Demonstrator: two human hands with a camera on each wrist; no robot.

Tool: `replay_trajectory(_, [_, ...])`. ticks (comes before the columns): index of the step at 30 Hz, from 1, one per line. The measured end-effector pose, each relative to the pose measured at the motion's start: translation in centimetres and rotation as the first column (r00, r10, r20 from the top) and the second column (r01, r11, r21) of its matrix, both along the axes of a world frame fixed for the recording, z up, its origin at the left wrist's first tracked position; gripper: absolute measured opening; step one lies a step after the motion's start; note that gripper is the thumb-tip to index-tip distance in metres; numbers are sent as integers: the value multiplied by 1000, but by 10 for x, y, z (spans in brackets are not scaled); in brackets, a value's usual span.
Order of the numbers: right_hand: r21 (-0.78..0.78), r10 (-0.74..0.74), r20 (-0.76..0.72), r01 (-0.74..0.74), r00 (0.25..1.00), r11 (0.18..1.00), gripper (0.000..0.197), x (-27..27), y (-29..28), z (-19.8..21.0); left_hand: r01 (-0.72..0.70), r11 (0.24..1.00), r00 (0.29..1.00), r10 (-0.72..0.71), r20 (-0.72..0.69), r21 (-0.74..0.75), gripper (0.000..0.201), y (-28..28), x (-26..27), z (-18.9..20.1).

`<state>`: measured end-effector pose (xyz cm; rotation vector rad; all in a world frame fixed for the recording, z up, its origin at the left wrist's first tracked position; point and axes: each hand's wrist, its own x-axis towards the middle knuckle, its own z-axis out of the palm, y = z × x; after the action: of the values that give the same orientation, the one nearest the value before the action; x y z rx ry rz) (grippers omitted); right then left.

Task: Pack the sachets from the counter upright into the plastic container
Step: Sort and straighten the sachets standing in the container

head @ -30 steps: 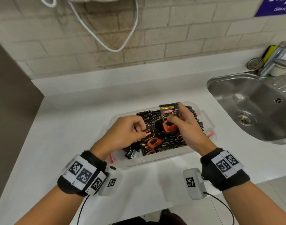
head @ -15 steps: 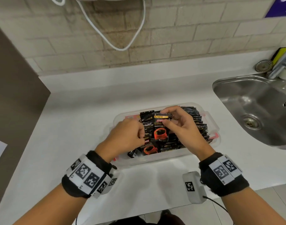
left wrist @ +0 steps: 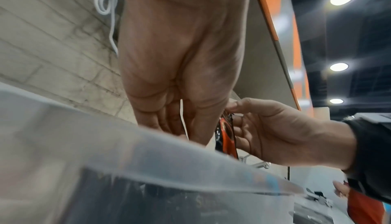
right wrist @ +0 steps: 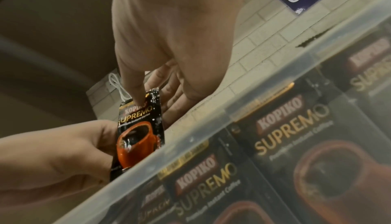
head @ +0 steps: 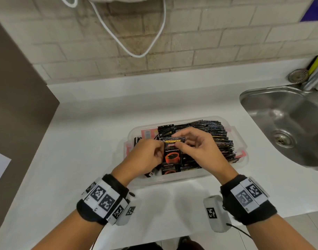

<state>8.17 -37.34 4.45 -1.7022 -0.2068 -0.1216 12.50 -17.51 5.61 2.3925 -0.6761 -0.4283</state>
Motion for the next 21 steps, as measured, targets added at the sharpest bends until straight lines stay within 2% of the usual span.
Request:
replay_trajectory(3, [-62,28,-65,-32,998,998,20,-2,4,-3,-77,996,996,74,-53,-52,30,6,4,2])
replay_trajectory(5, [-214,5,-79,-22,997,977,20,-5,6,-11,-131,990,990,129,-49,-57,27,9,7,3])
replay_trajectory(7, [-414,-21,27,30,999,910,16,-7,7,-17,-175,983,984,174,-21,-51,26,11,9,5])
replay_trajectory(9, [-516,2,127,64,992,854,8,-8,9,-20,-192,980,980,194,44,-47,24,12,12,6])
replay_trajectory(11, [-585,27,167,77,986,808,4,-6,9,-21,-183,983,974,185,128,-27,22,13,16,7])
replay_trajectory(16, [-683,97,141,26,985,730,9,-2,2,-23,-144,979,961,105,256,141,29,13,27,3])
replay_trajectory(19, [-675,92,167,46,982,736,14,-1,2,-25,-121,958,945,31,326,260,29,7,35,-2])
replay_trajectory(21, [-667,64,222,104,973,738,25,-2,3,-28,-119,940,938,2,346,320,25,3,40,-6])
